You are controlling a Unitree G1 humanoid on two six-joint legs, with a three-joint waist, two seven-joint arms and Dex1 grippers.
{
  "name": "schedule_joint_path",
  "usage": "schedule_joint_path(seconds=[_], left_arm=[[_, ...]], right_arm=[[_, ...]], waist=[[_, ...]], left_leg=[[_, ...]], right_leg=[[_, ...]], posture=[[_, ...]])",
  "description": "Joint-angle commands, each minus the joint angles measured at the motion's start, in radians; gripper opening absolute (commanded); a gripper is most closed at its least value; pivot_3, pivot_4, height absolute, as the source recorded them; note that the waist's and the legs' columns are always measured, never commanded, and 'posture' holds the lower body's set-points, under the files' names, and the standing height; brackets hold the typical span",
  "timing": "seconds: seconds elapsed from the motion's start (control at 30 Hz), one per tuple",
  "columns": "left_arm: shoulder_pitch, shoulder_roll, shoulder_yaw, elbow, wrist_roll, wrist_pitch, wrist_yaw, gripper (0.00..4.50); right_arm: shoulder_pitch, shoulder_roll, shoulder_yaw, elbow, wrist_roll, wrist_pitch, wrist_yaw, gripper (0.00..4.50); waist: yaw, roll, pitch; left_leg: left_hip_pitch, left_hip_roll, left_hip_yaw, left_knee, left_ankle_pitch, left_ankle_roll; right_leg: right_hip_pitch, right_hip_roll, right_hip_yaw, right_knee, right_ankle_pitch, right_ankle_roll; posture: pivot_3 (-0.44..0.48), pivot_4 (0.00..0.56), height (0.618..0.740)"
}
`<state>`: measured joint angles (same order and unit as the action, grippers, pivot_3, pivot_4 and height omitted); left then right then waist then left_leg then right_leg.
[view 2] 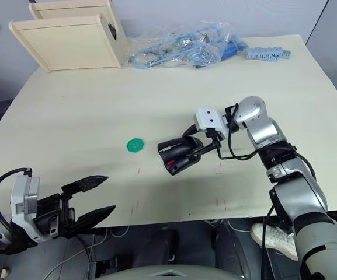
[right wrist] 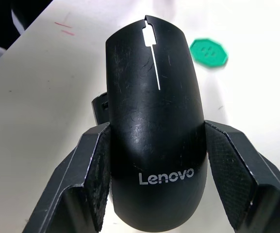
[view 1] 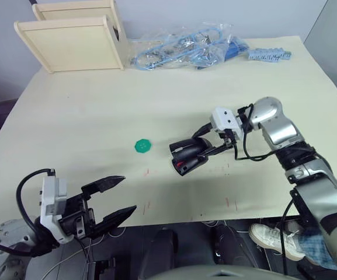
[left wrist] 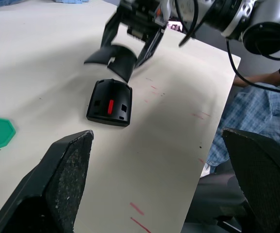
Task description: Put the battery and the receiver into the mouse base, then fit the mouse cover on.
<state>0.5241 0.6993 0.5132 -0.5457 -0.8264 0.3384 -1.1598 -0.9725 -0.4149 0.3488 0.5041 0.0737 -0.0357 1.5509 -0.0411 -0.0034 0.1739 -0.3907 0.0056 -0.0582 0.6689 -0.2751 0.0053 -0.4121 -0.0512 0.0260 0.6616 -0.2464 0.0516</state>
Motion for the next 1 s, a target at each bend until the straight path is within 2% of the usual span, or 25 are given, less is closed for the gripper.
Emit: schedule_joint_path(seconds=[0.03,0.43,0.73,1.0], left_arm=[[0.006,-0.002,0.013,-0.033,-0.003,-0.017,-0.001,4.50],[0.027,-0.013,0.014,-0.037,0.003,-0.029,-0.005,4.50],[0.041,-0.017,0.012,-0.038,0.008,-0.043,-0.010,4.50],[0.059,-0.021,0.017,-0.039,0.011,-0.055,-0.021,4.50]], right_arm=[[-0.103,-0.006,0.058,-0.011,-0.027,0.017,0.052,2.40],[-0.230,0.040,0.186,0.168,-0.103,-0.103,0.063,2.40],[-0.246,0.090,0.196,0.228,-0.184,-0.116,0.058,2.40],[-0.233,0.098,0.198,0.210,-0.229,-0.076,0.052,2.40]], waist=[[-0.001,0.001,0.000],[0.000,0.000,0.000],[-0.001,0.000,0.000],[-0.001,0.001,0.000]], left_leg=[[0.000,0.000,0.000,0.000,0.000,0.000],[-0.001,0.000,0.000,0.000,0.000,0.000],[-0.001,0.000,0.000,0.000,0.000,0.000],[-0.001,0.000,-0.001,0.000,0.000,0.000]], right_leg=[[0.000,0.000,0.000,0.000,0.000,0.000],[-0.001,-0.001,0.000,0.000,0.000,0.000],[-0.001,0.000,0.000,0.000,0.000,0.000],[-0.001,0.000,-0.001,0.000,0.000,0.000]], posture=[[0.000,0.150,0.740],[0.000,0.150,0.740],[0.000,0.150,0.740],[0.000,0.150,0.740]])
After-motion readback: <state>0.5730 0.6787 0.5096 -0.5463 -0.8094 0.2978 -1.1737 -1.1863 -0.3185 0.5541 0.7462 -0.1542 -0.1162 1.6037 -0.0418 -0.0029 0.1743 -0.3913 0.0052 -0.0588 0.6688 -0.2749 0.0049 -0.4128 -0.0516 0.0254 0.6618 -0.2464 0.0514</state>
